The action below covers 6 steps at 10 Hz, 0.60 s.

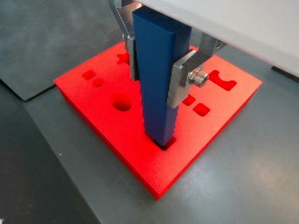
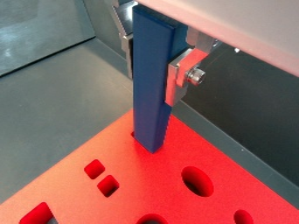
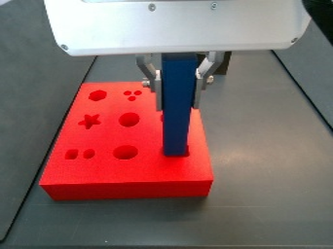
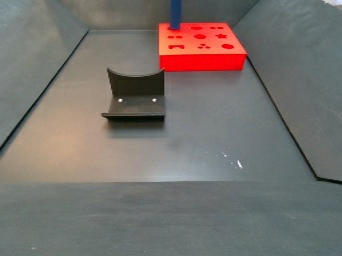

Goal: Insert the rectangle object.

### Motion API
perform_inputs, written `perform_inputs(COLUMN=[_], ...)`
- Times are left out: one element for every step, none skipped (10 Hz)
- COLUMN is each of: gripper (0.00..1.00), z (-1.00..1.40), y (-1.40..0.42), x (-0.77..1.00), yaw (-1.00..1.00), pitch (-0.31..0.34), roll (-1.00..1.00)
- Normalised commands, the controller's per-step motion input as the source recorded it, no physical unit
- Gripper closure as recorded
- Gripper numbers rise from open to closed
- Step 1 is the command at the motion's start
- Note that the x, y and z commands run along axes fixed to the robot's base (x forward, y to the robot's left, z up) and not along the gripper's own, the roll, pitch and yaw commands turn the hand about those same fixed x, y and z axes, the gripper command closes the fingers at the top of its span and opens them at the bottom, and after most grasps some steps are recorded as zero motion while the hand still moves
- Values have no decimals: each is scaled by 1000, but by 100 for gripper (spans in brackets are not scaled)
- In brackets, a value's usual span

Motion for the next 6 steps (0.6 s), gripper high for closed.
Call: perform_inputs(gripper=[100,100,100,100,100,100], z=[-174,-137,-160,-394,-717,-806], y=[-57,-51,-9,0,6,14], x=[306,257,111,0,0,0], yaw=[0,0,0,0,-40,-146], pitch=[20,16,0,-6,-97,-124], roll=[37,29,30,39,60,186])
